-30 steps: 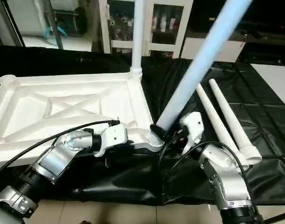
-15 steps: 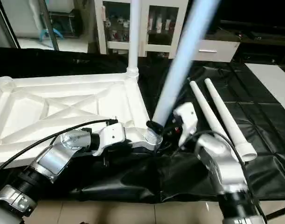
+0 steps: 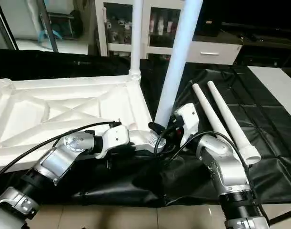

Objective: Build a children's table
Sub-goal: Insert table leg to table base

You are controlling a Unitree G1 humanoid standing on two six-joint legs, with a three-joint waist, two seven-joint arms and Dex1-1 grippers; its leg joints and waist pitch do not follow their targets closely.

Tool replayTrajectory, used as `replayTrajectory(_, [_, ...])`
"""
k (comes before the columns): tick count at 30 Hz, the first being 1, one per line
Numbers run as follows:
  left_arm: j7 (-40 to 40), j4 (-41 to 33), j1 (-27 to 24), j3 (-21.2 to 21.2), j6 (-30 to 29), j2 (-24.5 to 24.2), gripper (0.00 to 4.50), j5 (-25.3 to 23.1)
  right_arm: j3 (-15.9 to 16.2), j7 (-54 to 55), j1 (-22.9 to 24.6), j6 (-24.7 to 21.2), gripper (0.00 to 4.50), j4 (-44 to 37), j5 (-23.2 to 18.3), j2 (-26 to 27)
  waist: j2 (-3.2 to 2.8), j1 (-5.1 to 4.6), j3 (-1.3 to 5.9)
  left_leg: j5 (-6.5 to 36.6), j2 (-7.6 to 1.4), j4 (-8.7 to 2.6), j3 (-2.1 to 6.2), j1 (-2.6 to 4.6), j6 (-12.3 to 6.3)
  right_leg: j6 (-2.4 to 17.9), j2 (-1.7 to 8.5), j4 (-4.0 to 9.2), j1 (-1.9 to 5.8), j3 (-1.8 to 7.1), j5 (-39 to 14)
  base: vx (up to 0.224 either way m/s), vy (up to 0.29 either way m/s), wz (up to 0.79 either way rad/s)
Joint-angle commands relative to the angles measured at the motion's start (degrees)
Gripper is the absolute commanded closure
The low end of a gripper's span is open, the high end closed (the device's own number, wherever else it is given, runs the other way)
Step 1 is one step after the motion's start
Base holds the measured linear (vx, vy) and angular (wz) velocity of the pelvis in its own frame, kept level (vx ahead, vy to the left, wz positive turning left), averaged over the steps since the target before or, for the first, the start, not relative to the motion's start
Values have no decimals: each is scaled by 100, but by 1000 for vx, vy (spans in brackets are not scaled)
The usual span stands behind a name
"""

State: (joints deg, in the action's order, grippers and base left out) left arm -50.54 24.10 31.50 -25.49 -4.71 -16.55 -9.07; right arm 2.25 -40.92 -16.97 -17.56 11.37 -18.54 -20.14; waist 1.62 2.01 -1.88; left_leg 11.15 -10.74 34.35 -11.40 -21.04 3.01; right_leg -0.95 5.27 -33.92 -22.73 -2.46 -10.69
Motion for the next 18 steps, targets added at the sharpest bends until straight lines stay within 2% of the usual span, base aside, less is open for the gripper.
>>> replayTrajectory(1, [130, -10, 211, 111, 149, 61, 359, 0, 15, 241, 296, -462, 264, 489, 160, -57, -47, -46, 182, 2901, -254, -562, 196, 167, 255, 688, 275, 611, -16, 174, -2842, 0, 0, 0])
replayTrajectory(2, [152, 5, 222, 107, 188, 64, 349, -16, 0, 239, 298, -472, 264, 484, 143, -55, -46, -48, 187, 2949, -250, -562, 203, 173, 261, 674, 273, 611, -13, 165, -2854, 0, 0, 0])
replayTrajectory(3, [359, 141, 294, 91, 373, 88, 344, -152, -22, 247, 296, -448, 264, 485, 136, -61, -58, -63, 184, 2973, -251, -575, 221, 143, 266, 648, 271, 608, 5, 155, -2839, 0, 0, 0])
replayTrajectory(6, [279, 233, 340, 57, 347, 102, 343, -157, -33, 233, 301, -469, 264, 456, 113, -68, -43, -80, 206, 2871, -251, -595, 230, 113, 259, 623, 282, 590, 49, 146, -2701, 0, 0, 0])
replayTrajectory(11, [-19, 318, 358, -17, 263, 108, 343, -68, -51, 201, 329, -509, 264, 400, 98, -63, -61, -67, 211, 2801, -265, -606, 205, 140, 286, 773, 270, 574, 29, 173, -2317, 0, 0, 0])
replayTrajectory(12, [-86, 350, 369, -39, 243, 105, 343, -52, -50, 200, 326, -509, 264, 403, 95, -66, -89, -66, 208, 2794, -263, -610, 201, 139, 290, 814, 269, 563, 31, 180, -2230, 0, 0, 0])
replayTrajectory(14, [-187, 374, 380, -49, 151, 97, 343, -9, -44, 206, 325, -512, 264, 399, 85, -74, -70, -71, 211, 2774, -263, -612, 196, 134, 287, 842, 273, 559, 40, 184, -2197, 0, 0, 0])
replayTrajectory(18, [-446, 393, 399, -71, -128, 41, 343, 46, -3, 214, 327, -484, 264, 396, 84, -117, -77, -68, 206, 2758, -263, -613, 189, 134, 283, 874, 281, 563, 44, 191, -2215, 0, 0, 0])
